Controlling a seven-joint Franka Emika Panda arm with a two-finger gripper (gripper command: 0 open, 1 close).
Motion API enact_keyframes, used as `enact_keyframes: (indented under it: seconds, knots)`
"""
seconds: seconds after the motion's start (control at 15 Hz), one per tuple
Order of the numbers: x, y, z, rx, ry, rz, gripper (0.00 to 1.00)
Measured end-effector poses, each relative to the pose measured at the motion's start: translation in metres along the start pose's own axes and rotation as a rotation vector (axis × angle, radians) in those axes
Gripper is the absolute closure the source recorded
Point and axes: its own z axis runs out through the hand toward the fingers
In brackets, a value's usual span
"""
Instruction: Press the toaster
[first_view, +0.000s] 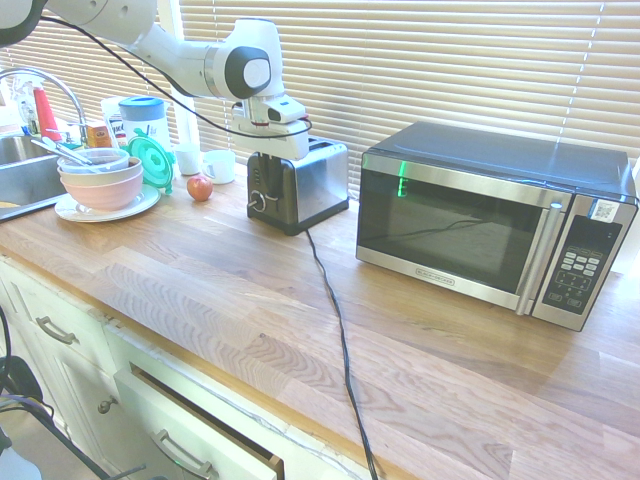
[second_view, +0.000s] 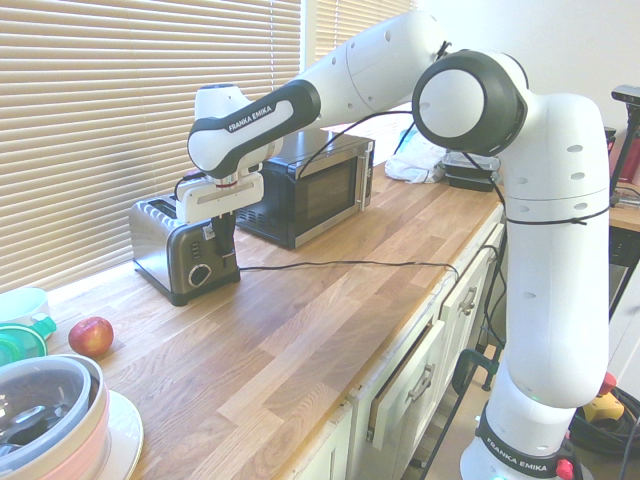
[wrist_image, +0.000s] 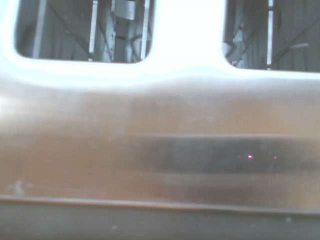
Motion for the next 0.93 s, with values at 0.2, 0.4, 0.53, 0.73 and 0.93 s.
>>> enact_keyframes:
  seconds: [0.2,0.4,0.53,0.73,0.93]
  knots:
    - [0.000,-0.002,0.012,-0.011,-0.008,-0.005,1.00]
    - [-0.002,-0.004,0.014,-0.006,-0.013,-0.008,1.00]
    - [-0.006,-0.007,0.022,0.002,-0.027,-0.006,1.00]
    - [-0.010,-0.012,0.071,-0.001,-0.063,-0.009,1.00]
    - [-0.010,-0.012,0.071,-0.001,-0.063,-0.009,1.00]
